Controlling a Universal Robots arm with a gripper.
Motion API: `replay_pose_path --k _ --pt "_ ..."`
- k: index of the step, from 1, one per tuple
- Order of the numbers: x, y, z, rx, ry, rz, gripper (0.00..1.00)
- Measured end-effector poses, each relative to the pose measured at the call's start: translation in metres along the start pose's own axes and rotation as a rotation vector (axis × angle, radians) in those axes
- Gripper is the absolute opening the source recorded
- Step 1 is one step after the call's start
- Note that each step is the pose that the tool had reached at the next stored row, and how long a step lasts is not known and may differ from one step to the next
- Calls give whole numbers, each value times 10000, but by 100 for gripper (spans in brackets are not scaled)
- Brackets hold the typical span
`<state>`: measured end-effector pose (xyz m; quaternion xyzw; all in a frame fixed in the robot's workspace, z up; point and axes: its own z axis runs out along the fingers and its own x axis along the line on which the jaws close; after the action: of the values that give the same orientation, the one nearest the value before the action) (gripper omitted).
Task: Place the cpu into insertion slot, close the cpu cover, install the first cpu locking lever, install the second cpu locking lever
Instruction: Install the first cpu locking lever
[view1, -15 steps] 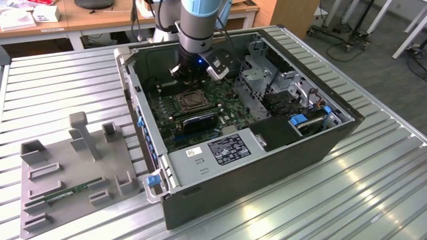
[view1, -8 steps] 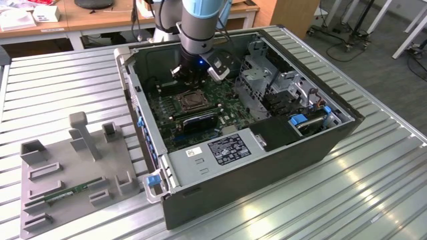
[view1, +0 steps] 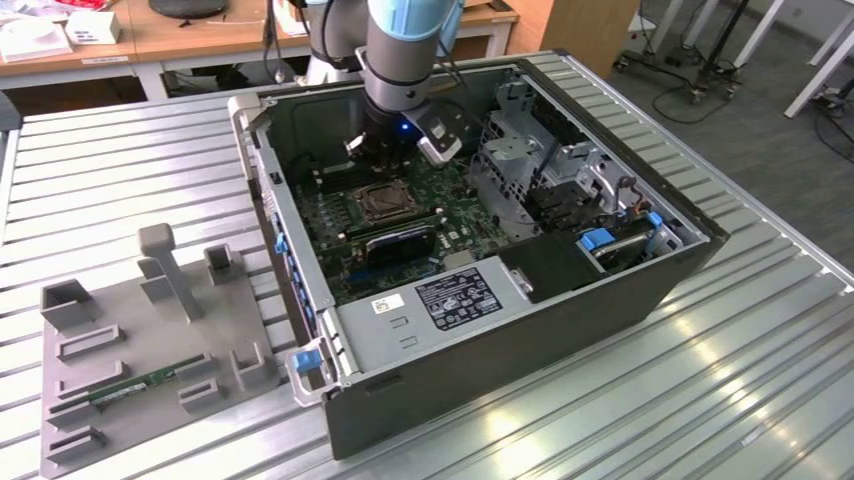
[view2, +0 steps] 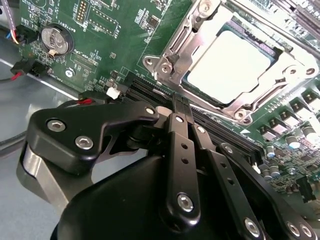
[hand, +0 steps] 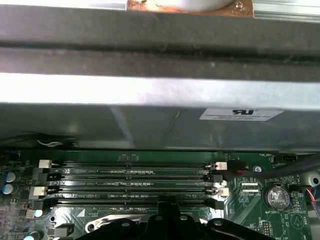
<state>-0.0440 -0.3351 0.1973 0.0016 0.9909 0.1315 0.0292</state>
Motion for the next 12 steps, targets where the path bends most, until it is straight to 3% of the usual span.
replay_pose_path --k 12 --pt "-30 -35 4 63 0 -4 11"
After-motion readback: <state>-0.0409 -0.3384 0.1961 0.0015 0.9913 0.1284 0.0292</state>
